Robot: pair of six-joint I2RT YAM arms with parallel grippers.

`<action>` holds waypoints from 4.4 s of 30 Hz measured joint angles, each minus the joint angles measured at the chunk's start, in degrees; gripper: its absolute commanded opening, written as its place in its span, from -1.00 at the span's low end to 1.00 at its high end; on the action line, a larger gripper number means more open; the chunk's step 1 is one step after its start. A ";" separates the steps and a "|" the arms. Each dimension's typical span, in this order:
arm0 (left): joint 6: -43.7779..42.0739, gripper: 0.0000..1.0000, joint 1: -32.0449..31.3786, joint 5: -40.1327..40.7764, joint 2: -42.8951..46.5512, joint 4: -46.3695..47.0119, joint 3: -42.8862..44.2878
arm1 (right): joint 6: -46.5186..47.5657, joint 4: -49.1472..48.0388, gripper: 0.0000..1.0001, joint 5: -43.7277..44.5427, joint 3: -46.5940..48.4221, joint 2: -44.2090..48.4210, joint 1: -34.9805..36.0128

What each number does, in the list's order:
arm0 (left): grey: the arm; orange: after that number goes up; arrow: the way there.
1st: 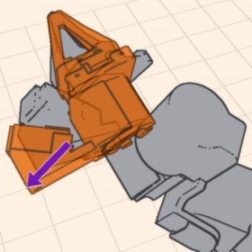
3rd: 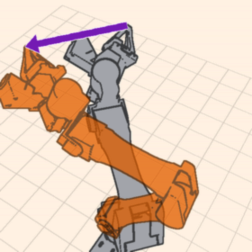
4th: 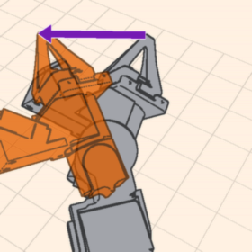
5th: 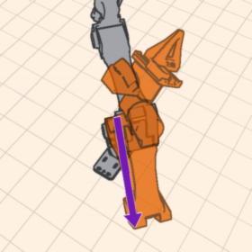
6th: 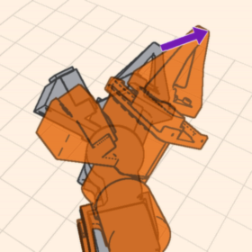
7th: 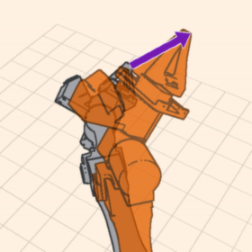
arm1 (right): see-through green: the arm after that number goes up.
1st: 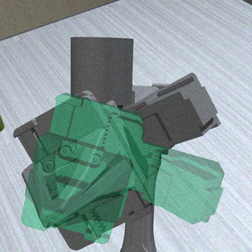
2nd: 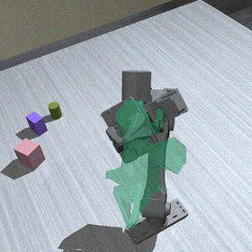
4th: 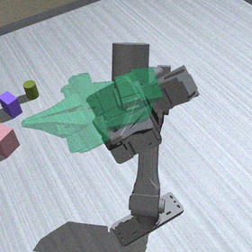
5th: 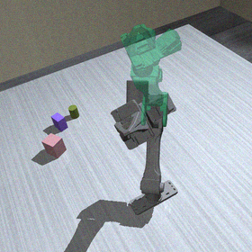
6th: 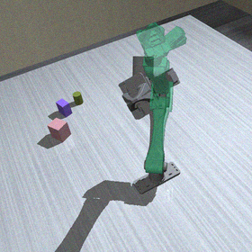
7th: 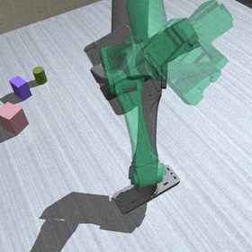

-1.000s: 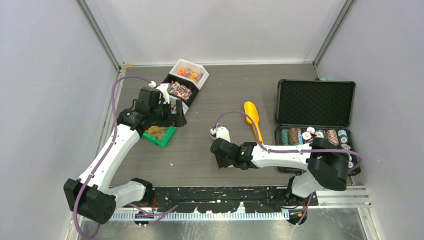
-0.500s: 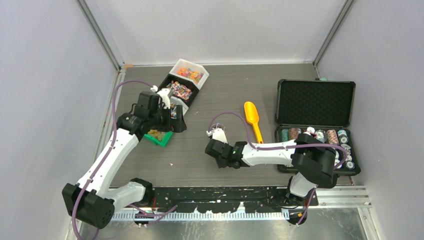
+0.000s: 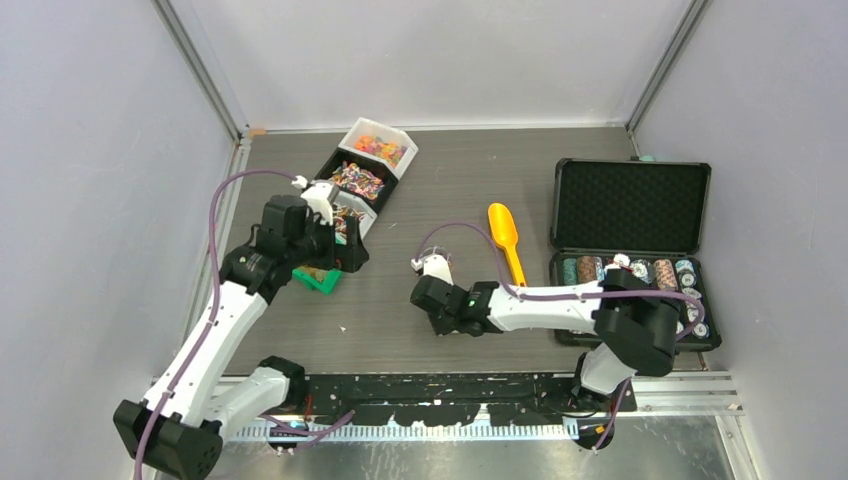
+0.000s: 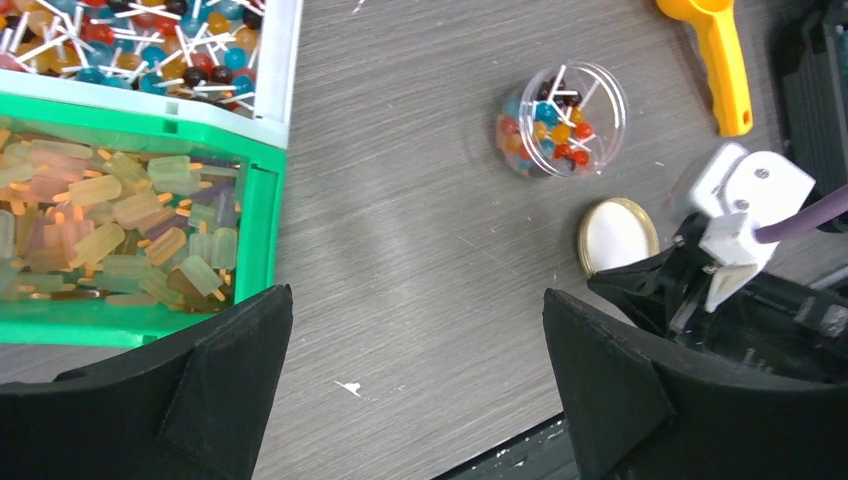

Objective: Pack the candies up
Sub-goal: Pick up the bottle lid at the center of the board, then close the bottle lid on the packing bottle.

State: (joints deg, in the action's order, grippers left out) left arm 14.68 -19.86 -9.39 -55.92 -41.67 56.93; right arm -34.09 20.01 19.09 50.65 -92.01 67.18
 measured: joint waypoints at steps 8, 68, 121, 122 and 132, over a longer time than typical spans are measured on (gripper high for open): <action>-0.57 0.99 0.00 -3.04 8.24 5.62 -3.76 | -1.27 -4.13 -0.99 -4.81 0.37 12.00 -0.26; -13.55 0.98 0.00 -45.57 15.69 64.04 -23.39 | -34.88 -59.32 -0.99 -30.36 -7.91 27.12 -13.03; -38.18 0.51 -22.05 -10.08 -30.62 13.49 9.16 | -5.86 -0.46 0.48 0.22 -9.20 65.22 -14.05; -38.32 0.51 -22.36 -9.33 -32.02 12.96 9.94 | -5.40 -0.13 0.48 0.50 -9.09 65.48 -14.05; -39.23 0.51 -24.02 -4.68 -42.73 8.35 18.60 | -2.93 2.45 0.48 3.39 -8.72 68.15 -14.05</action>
State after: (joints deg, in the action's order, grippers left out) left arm -24.56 -43.88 -14.06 -98.65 -33.32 75.53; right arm -37.01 22.46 22.48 41.93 -23.86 53.12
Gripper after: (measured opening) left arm 0.827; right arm 0.738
